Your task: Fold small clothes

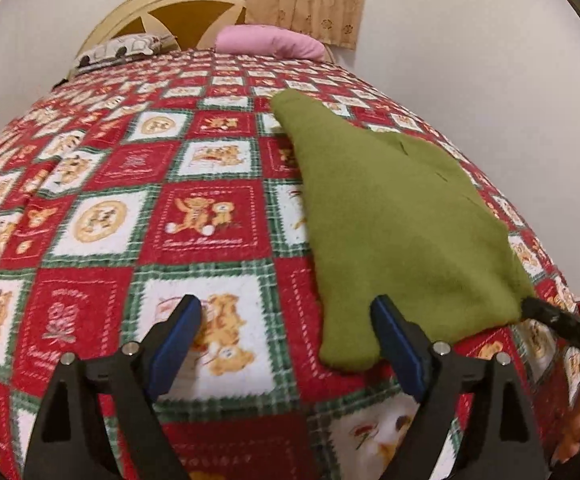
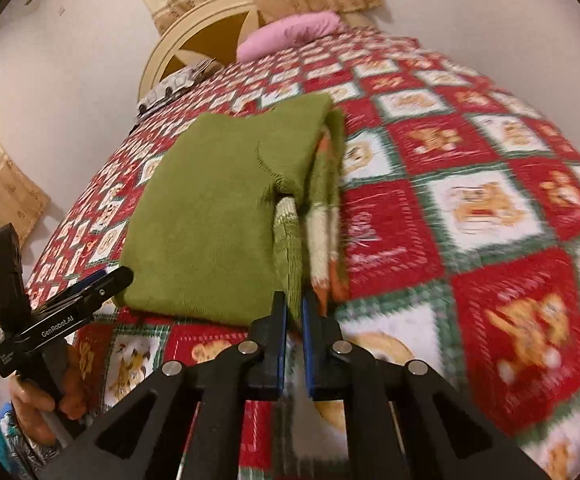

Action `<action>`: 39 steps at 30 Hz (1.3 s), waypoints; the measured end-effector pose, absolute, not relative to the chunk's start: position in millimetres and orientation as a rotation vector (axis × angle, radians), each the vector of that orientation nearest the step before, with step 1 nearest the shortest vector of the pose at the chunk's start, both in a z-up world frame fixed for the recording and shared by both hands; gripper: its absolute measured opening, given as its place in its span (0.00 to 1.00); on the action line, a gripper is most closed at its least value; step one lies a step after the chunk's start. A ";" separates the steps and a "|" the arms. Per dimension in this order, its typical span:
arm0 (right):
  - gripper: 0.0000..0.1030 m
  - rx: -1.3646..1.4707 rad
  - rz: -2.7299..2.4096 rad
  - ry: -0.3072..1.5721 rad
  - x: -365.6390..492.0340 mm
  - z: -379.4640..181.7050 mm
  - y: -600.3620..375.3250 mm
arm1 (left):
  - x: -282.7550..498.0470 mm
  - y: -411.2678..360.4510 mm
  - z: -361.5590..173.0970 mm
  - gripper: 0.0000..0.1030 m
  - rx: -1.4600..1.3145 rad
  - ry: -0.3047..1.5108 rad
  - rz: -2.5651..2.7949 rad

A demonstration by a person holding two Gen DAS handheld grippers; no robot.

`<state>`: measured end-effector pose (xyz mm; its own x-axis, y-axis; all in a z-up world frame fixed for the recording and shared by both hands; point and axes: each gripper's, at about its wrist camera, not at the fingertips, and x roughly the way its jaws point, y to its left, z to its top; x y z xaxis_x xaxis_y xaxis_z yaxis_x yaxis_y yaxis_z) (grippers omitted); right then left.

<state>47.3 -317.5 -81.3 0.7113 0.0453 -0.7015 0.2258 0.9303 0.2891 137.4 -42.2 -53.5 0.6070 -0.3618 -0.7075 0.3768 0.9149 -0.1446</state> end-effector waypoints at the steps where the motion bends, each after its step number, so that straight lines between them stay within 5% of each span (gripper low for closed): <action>1: 0.06 0.354 -0.126 0.763 40.7 -75.9 -313.9 | 135.9 -41.3 -53.2 0.87 0.025 0.808 -0.418; 30: 0.08 0.095 -0.181 0.611 72.1 -13.5 -264.8 | 155.4 -36.6 -20.7 0.87 0.093 0.688 -0.296; 39: 0.08 0.158 -0.161 0.802 141.6 -72.7 -289.7 | 198.8 -86.5 -42.5 0.89 0.130 0.751 -0.300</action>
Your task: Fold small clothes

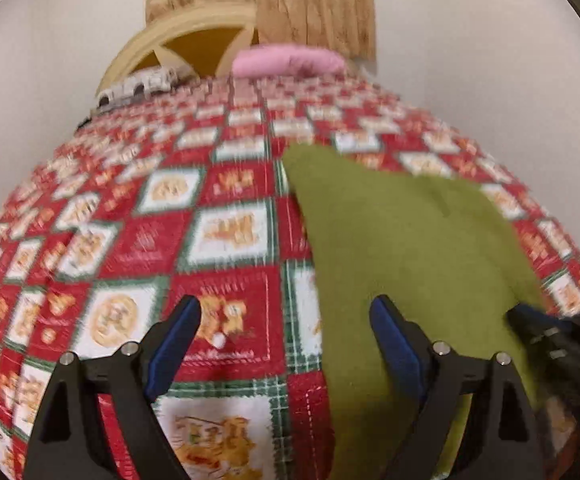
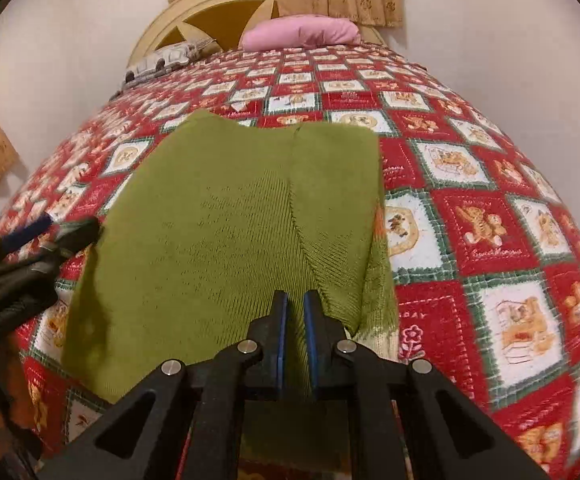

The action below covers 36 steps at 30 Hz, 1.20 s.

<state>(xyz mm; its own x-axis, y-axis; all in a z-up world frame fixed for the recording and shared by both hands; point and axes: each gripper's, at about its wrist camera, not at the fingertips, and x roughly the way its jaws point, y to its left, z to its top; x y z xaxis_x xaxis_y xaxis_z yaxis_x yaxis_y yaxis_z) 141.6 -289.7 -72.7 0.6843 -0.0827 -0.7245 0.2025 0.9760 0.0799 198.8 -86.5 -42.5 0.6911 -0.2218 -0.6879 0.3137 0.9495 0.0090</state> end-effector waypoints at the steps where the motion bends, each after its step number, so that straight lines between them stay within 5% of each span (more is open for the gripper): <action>1: 0.08 0.149 -0.150 0.799 139.7 -70.9 -289.4 | 199.5 -80.7 -46.6 0.91 0.096 0.747 -0.308; 7: 0.14 0.216 -0.108 0.690 123.7 -35.0 -310.4 | 207.9 -62.1 -25.6 0.95 0.028 0.751 -0.353; 9: 0.56 0.256 -0.115 0.637 123.3 -21.7 -327.5 | 213.1 -61.4 -10.3 0.95 -0.021 0.710 -0.385; 11: 0.65 0.287 -0.123 0.610 130.6 -15.9 -338.8 | 226.6 -68.1 0.6 0.95 -0.059 0.712 -0.446; 20: 0.65 0.441 -0.058 0.766 196.9 -59.3 -387.7 | 302.1 -105.4 -70.7 0.86 -0.299 1.034 -0.598; 29: 0.66 0.415 0.089 0.842 246.1 -94.6 -387.7 | 293.5 -106.8 -78.8 0.84 -0.291 0.938 -0.687; 31: 0.63 0.393 0.104 0.849 251.7 -94.6 -384.9 | 294.2 -110.1 -79.0 0.79 -0.282 0.929 -0.698; 33: 0.44 0.378 0.127 0.846 254.2 -93.7 -380.6 | 296.5 -107.4 -77.4 0.56 -0.288 0.925 -0.714; 36: 0.31 0.365 0.119 0.832 252.1 -91.6 -372.2 | 292.8 -108.2 -74.4 0.43 -0.276 0.907 -0.729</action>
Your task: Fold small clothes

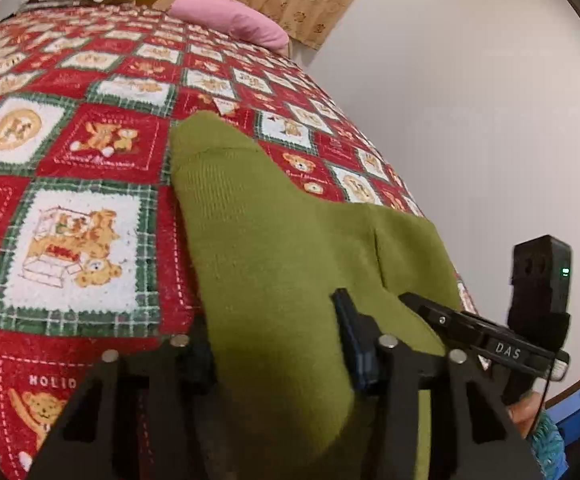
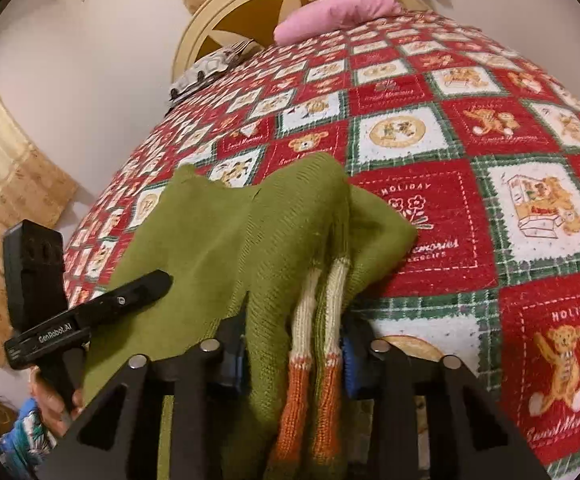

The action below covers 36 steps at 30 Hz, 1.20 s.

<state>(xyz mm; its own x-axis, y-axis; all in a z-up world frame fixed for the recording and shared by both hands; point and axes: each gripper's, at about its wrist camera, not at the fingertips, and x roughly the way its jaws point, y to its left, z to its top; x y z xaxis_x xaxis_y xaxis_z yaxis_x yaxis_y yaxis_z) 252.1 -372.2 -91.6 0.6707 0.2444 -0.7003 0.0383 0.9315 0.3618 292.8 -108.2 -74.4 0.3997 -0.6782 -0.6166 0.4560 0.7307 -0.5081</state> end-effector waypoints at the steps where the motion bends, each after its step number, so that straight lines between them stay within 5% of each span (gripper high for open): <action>1: 0.30 0.333 0.093 0.821 249.4 -87.8 -366.6 | 291.9 -108.9 -72.5 0.40 -0.269 0.899 -0.724; 17: 0.24 0.093 -0.164 0.484 80.3 45.2 -277.2 | 167.1 -95.5 49.5 0.33 -0.109 0.563 -0.746; 36: 0.24 0.100 -0.396 0.326 -163.0 107.6 -291.8 | 8.5 -160.8 97.5 0.33 0.010 0.551 -1.005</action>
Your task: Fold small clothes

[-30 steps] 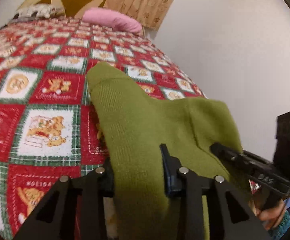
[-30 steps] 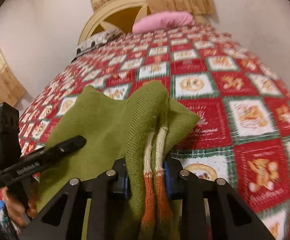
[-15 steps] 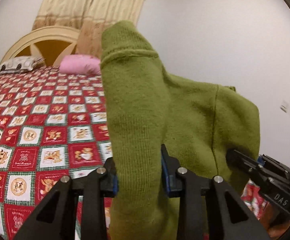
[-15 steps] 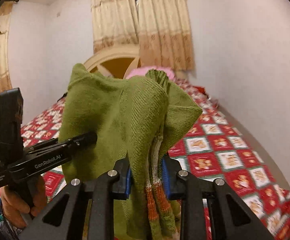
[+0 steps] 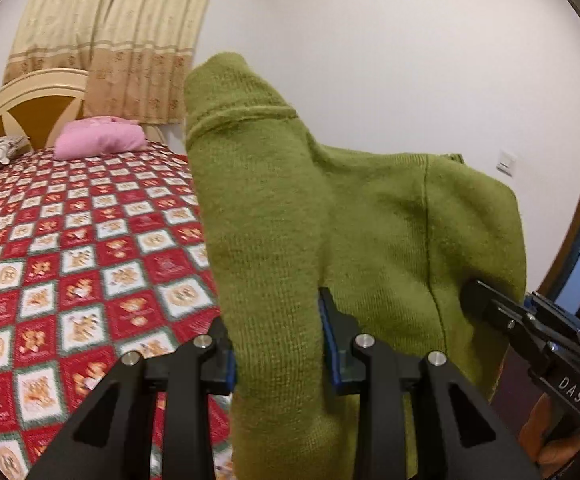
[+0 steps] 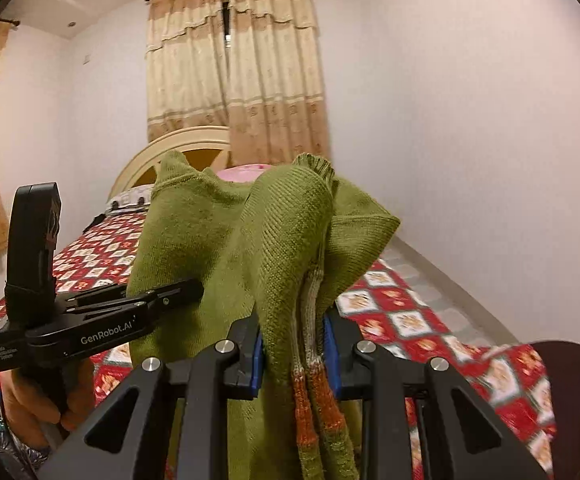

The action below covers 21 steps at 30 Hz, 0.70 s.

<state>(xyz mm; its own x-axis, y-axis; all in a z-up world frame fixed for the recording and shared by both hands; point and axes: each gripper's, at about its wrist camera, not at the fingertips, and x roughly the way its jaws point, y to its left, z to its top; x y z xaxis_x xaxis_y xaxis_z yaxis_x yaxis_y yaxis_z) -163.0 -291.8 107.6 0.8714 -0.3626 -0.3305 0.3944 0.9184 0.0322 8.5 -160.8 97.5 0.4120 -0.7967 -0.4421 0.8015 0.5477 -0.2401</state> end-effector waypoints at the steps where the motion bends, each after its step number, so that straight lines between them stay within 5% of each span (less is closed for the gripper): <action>1: 0.24 0.095 -0.408 0.326 -170.1 108.0 -291.2 | 3.6 -163.8 96.5 0.33 0.014 0.554 -1.012; 21: 0.24 0.113 -0.461 0.414 -154.6 58.3 -336.7 | 4.4 -220.1 52.3 0.32 0.167 0.645 -0.905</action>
